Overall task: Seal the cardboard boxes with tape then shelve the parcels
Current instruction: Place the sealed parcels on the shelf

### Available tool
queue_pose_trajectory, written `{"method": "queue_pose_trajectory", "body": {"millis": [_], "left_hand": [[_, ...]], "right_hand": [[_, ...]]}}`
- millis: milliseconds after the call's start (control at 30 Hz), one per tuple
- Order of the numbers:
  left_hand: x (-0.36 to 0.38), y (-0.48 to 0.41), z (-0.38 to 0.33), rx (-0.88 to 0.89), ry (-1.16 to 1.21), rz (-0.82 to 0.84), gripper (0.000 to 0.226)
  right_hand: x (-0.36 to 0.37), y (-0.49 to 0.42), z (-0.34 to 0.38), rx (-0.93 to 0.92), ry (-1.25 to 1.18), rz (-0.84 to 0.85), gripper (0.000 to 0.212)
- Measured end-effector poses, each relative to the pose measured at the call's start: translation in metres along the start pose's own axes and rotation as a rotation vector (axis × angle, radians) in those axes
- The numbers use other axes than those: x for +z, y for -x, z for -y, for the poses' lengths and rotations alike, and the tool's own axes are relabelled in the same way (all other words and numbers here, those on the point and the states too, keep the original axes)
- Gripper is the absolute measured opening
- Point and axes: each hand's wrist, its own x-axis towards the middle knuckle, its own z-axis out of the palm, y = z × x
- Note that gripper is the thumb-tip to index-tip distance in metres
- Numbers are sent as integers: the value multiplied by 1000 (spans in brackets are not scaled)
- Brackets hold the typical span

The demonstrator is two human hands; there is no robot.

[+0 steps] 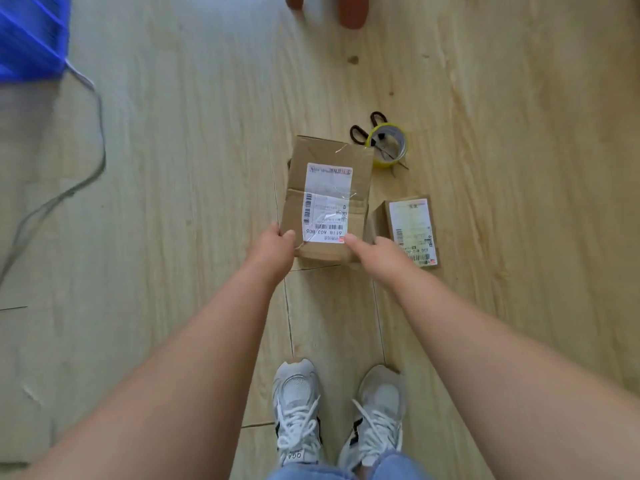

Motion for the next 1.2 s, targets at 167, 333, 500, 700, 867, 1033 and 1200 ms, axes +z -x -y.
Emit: {"method": "queue_pose_trajectory", "body": {"millis": [167, 333, 500, 700, 867, 1033, 1200], "left_hand": [[5, 5, -9, 45, 65, -98, 13], [6, 49, -36, -6, 181, -24, 20], [7, 119, -70, -86, 343, 94, 7], [-17, 187, -146, -87, 500, 139, 51], [-51, 221, -209, -16, 337, 400, 56], [-52, 282, -255, 56, 182, 683, 51], [-16, 366, -279, 114, 185, 764, 38]], "right_hand": [[6, -4, -5, -32, -131, 7, 74], [-27, 33, -7, -34, -393, -59, 77], [-84, 98, 3, -79, -621, -94, 56], [-177, 190, 4, -155, -758, -79, 60], [-235, 264, -9, -209, -805, -42, 54], [-275, 334, -28, -235, -1011, -150, 58], [-294, 398, -67, -81, -1085, -516, 112]]}}
